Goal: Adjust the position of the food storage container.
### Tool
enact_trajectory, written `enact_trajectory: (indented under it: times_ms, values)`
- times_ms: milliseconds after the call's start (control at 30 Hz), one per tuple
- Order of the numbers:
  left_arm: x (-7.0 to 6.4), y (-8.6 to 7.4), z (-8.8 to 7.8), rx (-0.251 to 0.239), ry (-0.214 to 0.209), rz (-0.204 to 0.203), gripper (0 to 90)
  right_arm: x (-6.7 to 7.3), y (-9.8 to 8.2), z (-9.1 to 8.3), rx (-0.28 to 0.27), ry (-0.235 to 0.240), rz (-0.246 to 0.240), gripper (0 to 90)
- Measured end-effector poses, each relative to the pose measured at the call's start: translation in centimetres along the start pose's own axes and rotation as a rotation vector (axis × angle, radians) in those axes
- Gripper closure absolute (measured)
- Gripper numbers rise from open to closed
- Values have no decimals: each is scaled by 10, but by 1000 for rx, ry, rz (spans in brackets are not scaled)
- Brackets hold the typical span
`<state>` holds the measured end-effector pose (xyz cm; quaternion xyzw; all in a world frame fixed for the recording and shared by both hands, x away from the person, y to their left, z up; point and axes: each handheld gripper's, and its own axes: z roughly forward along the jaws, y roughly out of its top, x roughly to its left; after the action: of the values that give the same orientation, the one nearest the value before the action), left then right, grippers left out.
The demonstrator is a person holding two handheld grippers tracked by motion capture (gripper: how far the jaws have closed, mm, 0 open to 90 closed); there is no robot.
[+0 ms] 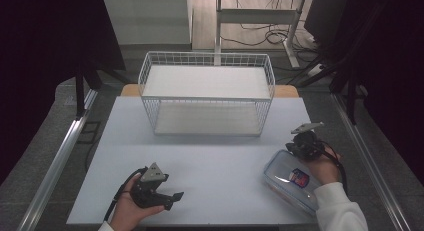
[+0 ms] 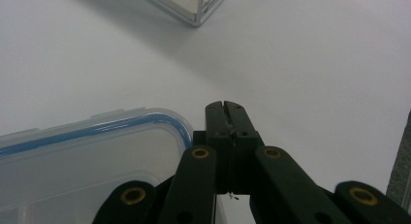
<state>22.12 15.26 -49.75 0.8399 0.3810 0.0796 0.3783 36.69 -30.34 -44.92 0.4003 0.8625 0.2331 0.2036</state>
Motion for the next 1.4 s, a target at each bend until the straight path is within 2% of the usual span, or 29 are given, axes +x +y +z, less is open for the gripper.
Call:
enact_trajectory:
  times_ms: [67, 100, 233, 267, 400, 467, 533, 567, 700, 800, 867, 900, 967, 1000, 1167, 1200, 1233, 1267, 1300, 1333, 1400]
  values:
    - [-1, 0, 0, -2, 0, 0, 195, 0, -1, 5, 18, -5, -11, 890]
    - [-1, 0, -1, -2, 0, 1, 195, 0, -1, 5, 7, 10, 5, 890]
    - [-1, 0, 1, 2, -2, 1, 195, 2, 0, 6, 7, 25, 2, 890]
    - [-1, 0, 1, 3, -3, 1, 195, 5, 1, 6, 6, 43, -3, 890]
    - [-1, 0, 0, 1, -2, 2, 195, 14, 5, 8, 7, 57, -27, 890]
    - [-1, 0, 0, 1, -3, 2, 195, 24, 8, 11, 10, 83, -51, 890]
    - [-1, 0, 0, 2, -3, 3, 196, 26, 8, 12, 12, 88, -57, 890]
    - [-1, 0, 0, 3, -5, 3, 195, 31, 9, 14, 18, 90, -75, 890]
    - [0, 0, 0, 1, -4, 2, 196, 33, 9, 13, 15, 85, -78, 889]
    - [1, 0, -1, -2, -4, -1, 195, 29, 7, 1, -28, 63, -66, 890]
    - [1, 0, -1, -3, -3, -3, 195, 25, 2, -14, -67, 54, -30, 889]
    - [1, 0, -2, -3, -3, -1, 195, 19, -8, -30, -102, 33, 12, 889]
    - [1, 0, -2, -1, -4, 0, 196, 13, -20, -46, -115, -1, 57, 890]
    - [1, 0, -2, -1, -4, 0, 196, 13, -20, -46, -115, -1, 57, 890]
    - [1, -1, -2, -3, -3, 2, 196, 0, -62, -82, -158, -109, 190, 889]
    - [1, -1, -2, -3, -4, 2, 196, -1, -69, -86, -158, -116, 206, 889]
    - [1, -1, -2, -2, -4, 1, 196, -2, -88, -95, -140, -144, 251, 889]
    - [1, -1, -2, -2, -4, 1, 196, -2, -88, -95, -140, -144, 251, 889]
    - [1, -1, -1, -1, -4, 1, 196, -3, -103, -100, -120, -154, 285, 889]
    - [1, -1, -1, 1, -4, 1, 196, -3, -103, -100, -120, -154, 285, 889]
    - [1, -1, -1, 3, -3, 3, 196, -2, -118, -103, -98, -162, 317, 889]
